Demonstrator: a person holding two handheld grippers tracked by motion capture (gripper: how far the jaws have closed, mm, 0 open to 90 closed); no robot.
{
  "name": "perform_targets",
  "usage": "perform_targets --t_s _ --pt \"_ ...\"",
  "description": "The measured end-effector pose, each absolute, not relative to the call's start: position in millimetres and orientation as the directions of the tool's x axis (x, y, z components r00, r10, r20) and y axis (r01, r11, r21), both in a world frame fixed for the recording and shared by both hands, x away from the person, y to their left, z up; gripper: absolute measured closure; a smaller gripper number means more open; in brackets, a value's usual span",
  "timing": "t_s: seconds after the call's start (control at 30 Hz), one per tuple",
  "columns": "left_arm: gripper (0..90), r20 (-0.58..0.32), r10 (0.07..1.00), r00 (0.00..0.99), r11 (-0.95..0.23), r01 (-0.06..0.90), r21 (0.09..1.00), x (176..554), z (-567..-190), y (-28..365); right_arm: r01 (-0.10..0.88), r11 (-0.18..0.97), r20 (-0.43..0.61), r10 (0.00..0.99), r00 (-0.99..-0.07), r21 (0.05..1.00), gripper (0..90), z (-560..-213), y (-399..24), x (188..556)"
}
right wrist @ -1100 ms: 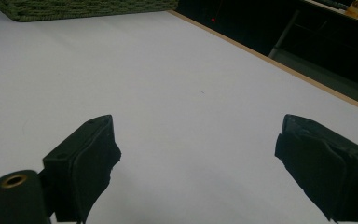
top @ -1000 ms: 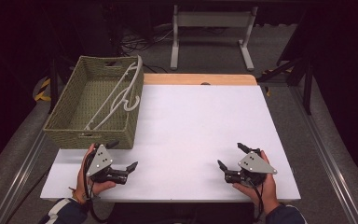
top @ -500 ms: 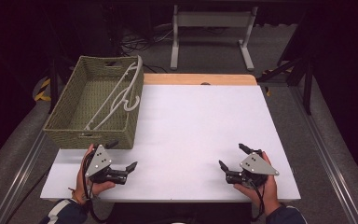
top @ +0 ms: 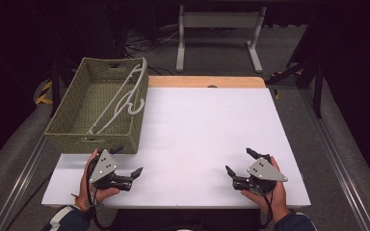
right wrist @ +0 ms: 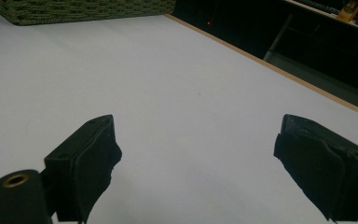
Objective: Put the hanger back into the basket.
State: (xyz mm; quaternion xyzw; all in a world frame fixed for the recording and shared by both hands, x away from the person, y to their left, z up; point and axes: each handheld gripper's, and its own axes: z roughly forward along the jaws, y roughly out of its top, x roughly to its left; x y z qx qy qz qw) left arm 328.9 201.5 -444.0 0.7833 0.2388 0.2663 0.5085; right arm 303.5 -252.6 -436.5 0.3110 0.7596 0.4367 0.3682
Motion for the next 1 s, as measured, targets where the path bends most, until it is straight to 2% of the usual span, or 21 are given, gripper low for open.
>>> perform_targets --t_s 1.0 --pt "4.8 0.17 0.666 0.727 -0.362 0.115 0.925 332.0 -442.6 201.0 0.148 0.417 -0.283 0.798 -0.532 0.897 12.4 -436.0 -257.0 305.2"
